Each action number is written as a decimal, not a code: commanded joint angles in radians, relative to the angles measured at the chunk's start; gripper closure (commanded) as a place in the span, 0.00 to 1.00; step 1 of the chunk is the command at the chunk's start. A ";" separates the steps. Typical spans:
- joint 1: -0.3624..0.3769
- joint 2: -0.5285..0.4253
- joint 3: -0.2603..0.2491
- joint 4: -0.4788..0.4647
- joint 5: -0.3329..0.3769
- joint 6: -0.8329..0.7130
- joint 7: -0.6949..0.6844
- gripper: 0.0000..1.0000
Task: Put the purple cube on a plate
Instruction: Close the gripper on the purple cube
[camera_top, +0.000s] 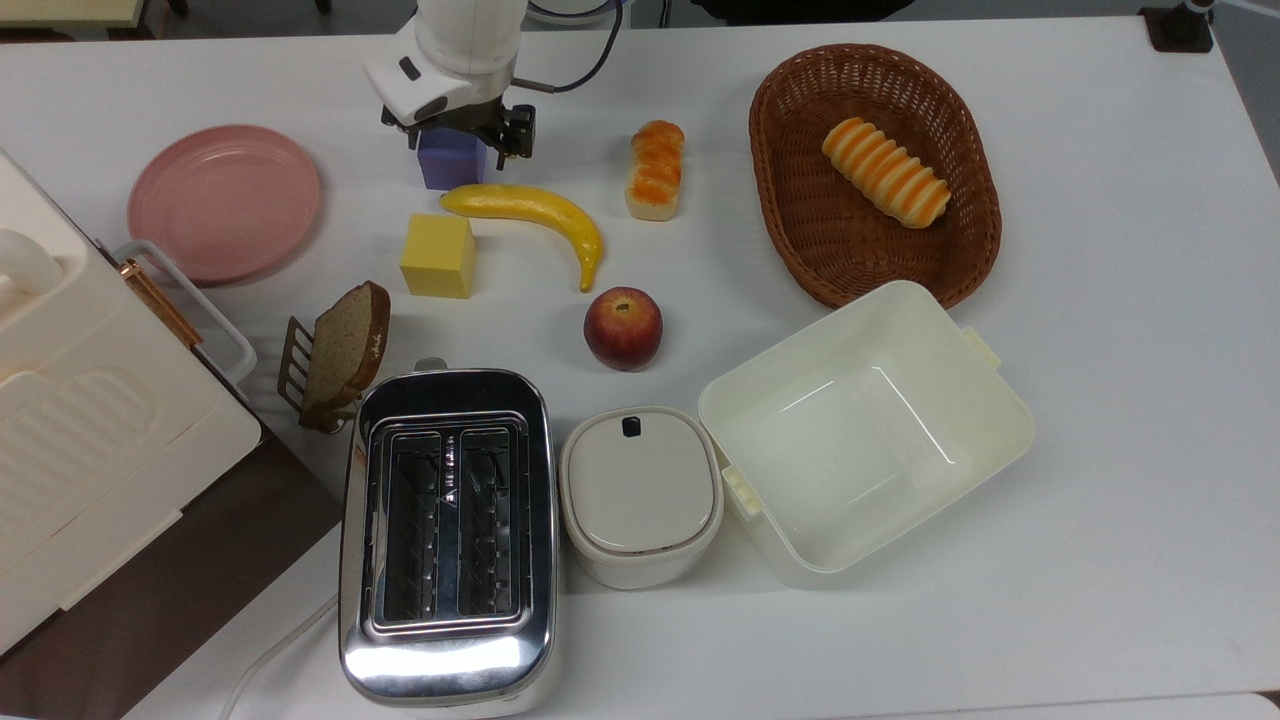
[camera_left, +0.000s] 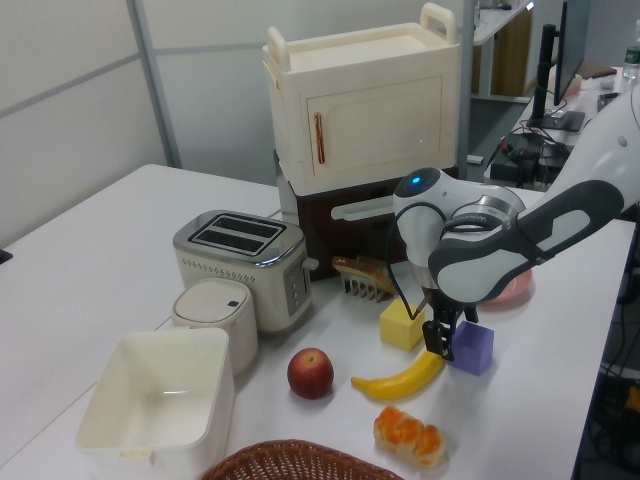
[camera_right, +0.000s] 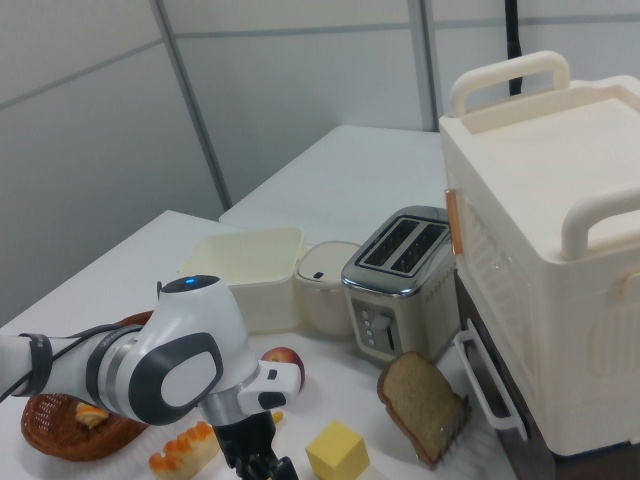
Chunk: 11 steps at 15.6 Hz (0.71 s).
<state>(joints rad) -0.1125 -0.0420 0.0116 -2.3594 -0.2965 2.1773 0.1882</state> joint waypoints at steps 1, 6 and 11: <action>-0.012 0.007 0.013 0.002 0.014 0.030 0.017 0.00; -0.019 0.005 0.007 0.002 0.016 0.026 0.008 0.06; -0.023 0.004 0.001 0.000 0.016 0.019 0.007 0.35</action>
<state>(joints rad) -0.1281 -0.0374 0.0116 -2.3581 -0.2964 2.1803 0.1911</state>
